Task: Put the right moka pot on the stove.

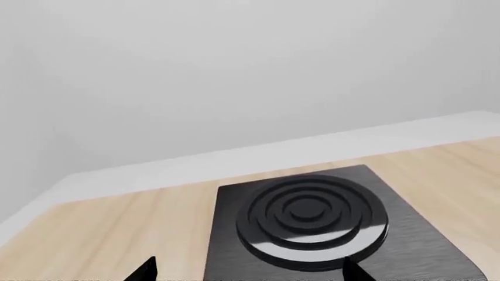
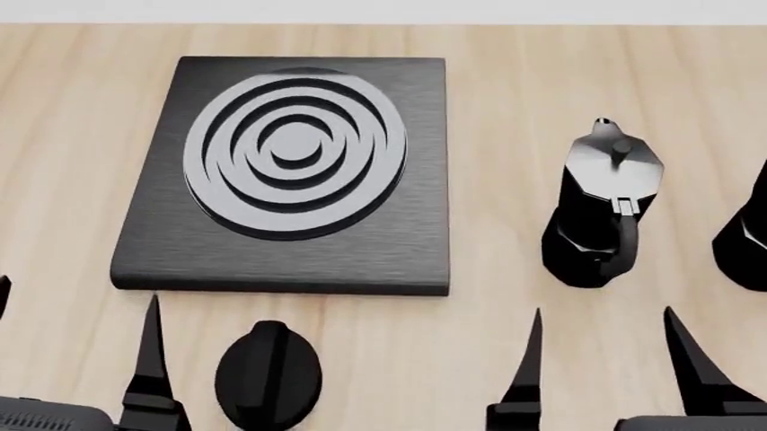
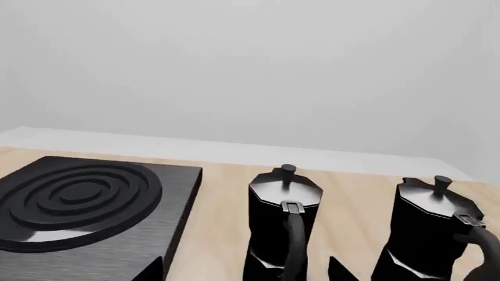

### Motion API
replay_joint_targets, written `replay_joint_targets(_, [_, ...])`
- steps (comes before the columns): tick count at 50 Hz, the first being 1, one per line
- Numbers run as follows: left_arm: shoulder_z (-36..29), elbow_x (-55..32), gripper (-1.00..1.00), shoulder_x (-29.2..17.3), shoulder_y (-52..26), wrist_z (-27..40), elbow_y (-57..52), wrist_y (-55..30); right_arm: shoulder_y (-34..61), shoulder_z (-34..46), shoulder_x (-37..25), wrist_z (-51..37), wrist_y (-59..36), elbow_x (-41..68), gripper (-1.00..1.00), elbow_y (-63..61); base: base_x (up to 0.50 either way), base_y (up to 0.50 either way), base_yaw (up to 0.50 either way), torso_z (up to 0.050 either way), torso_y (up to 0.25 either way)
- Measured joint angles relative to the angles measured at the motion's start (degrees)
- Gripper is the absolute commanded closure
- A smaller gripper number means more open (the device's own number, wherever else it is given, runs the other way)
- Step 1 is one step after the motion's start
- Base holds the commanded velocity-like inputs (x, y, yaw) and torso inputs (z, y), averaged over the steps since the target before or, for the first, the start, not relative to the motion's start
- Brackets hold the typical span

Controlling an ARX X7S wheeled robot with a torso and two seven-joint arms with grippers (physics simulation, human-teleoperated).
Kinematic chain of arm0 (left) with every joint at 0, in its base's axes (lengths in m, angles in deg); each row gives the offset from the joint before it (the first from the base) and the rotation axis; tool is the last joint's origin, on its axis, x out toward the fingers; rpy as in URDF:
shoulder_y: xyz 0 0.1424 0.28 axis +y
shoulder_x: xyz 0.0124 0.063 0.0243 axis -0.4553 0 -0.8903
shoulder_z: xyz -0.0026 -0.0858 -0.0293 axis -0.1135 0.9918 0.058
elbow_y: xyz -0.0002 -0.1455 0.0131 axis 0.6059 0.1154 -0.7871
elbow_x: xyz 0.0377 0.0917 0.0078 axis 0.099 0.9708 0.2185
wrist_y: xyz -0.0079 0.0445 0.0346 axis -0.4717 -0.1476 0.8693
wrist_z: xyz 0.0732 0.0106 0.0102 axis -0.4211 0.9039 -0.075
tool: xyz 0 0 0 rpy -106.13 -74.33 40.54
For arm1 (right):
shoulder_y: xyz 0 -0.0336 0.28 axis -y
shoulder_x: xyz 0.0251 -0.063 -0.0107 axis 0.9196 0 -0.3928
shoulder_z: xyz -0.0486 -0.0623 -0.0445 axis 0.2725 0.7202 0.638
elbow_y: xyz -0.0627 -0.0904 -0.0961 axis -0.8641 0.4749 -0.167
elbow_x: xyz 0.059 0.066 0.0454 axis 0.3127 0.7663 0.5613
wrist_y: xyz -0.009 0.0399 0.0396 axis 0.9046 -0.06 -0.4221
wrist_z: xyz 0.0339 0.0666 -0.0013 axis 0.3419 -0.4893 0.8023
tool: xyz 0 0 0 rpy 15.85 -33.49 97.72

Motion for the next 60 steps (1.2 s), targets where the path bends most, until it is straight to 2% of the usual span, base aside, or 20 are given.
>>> replay_joint_targets(60, [-0.1,-1.3,-1.0,-0.5,0.2,1.0,0.1,0.5,-0.9,-14.1,-7.6,2.0,3.1,6.6,-1.0,9.6,0.0,0.0,0.0,0.0,0.0])
